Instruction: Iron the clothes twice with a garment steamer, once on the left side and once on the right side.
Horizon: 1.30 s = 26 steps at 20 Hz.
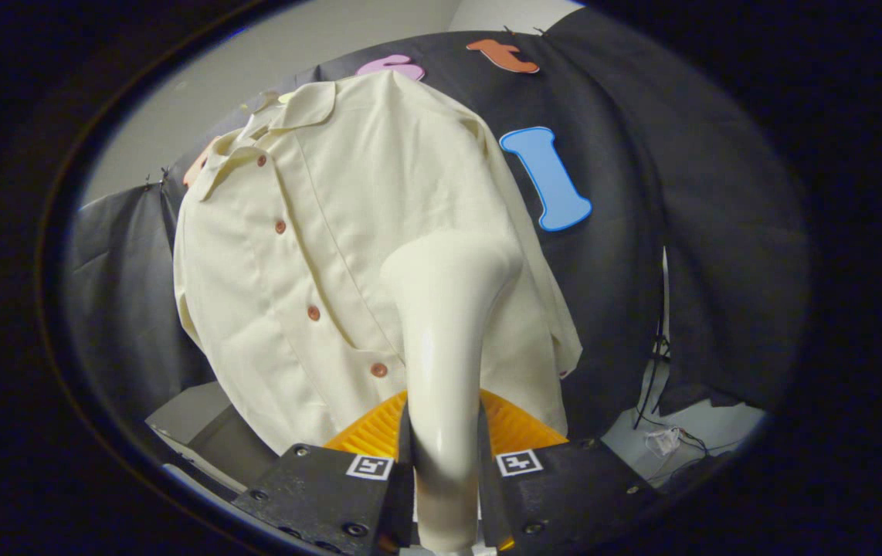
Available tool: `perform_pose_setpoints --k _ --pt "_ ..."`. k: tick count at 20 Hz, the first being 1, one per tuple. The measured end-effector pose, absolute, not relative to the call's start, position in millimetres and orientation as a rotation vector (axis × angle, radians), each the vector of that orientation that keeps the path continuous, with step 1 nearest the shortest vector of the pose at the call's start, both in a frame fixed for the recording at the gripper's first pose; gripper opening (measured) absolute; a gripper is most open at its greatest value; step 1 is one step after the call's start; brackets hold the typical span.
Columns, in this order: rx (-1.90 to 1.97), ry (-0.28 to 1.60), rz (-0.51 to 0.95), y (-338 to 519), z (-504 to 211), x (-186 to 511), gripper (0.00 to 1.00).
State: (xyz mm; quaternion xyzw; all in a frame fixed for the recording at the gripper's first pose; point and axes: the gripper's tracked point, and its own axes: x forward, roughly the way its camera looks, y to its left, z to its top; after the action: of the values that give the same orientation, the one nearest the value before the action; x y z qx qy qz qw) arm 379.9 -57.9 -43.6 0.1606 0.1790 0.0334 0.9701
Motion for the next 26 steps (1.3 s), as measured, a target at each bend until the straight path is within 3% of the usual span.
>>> perform_pose_setpoints --k 26 --pt "0.373 0.593 0.145 -62.2 -228.5 313.2 0.35"
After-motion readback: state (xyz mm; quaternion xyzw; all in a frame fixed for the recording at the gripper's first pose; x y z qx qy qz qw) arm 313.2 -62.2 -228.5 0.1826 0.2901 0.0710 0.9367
